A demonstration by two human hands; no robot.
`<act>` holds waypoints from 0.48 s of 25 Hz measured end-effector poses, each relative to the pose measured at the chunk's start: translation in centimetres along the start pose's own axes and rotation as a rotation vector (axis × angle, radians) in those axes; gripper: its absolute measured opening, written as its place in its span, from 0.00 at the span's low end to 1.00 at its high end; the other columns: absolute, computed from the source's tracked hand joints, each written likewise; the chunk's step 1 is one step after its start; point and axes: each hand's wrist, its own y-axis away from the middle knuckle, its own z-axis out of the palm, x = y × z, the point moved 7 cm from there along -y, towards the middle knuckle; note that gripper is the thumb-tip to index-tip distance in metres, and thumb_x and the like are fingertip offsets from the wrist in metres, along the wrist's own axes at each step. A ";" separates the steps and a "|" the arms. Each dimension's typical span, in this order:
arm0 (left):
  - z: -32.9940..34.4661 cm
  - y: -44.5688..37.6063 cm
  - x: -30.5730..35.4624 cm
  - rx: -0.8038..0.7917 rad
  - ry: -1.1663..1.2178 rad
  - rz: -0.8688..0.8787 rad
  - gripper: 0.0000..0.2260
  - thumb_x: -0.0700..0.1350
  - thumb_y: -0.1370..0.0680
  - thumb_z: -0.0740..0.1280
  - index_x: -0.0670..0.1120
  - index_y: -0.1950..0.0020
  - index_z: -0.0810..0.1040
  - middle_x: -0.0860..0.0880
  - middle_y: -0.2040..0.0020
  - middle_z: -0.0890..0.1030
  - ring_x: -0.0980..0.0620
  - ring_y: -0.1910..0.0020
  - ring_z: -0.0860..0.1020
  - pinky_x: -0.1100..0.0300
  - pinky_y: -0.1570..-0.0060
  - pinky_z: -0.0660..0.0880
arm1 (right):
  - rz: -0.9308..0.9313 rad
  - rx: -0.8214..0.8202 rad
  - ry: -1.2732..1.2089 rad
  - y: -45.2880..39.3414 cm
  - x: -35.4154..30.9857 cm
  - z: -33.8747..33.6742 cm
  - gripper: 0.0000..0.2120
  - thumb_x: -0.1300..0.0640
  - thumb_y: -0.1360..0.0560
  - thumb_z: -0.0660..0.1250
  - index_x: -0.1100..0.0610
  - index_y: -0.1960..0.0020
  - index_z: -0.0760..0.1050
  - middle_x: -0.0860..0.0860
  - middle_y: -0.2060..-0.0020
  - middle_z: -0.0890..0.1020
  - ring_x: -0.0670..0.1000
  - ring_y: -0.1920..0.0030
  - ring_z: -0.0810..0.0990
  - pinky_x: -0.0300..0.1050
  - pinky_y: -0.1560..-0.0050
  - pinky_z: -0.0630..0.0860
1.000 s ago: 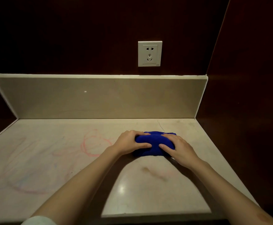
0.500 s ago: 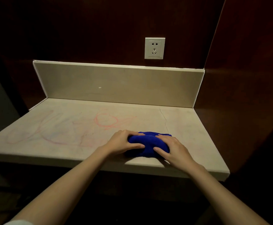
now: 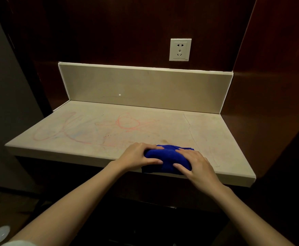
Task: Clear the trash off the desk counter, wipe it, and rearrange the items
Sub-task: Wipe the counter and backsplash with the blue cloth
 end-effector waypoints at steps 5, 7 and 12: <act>-0.3 -1.7 -1.3 -0.004 0.024 0.013 0.26 0.68 0.33 0.67 0.58 0.39 0.79 0.59 0.45 0.83 0.61 0.48 0.80 0.55 0.46 0.77 | 0.001 -0.009 -0.018 -1.6 0.6 0.2 0.21 0.41 0.23 0.61 0.46 0.32 0.70 0.42 0.36 0.75 0.46 0.35 0.70 0.48 0.35 0.68; -0.7 -2.7 -2.1 0.010 0.023 0.006 0.26 0.68 0.33 0.67 0.59 0.39 0.79 0.59 0.45 0.83 0.61 0.47 0.80 0.56 0.46 0.76 | 0.015 -0.025 -0.022 -2.9 0.9 0.5 0.25 0.39 0.26 0.57 0.46 0.32 0.71 0.42 0.36 0.76 0.46 0.36 0.71 0.48 0.36 0.68; -1.8 -6.1 -4.7 -0.010 0.029 -0.007 0.23 0.65 0.31 0.70 0.58 0.39 0.79 0.59 0.45 0.83 0.61 0.48 0.80 0.56 0.46 0.77 | 0.026 -0.029 -0.039 -6.9 1.7 1.2 0.19 0.45 0.22 0.61 0.46 0.32 0.70 0.43 0.36 0.76 0.46 0.36 0.71 0.47 0.35 0.68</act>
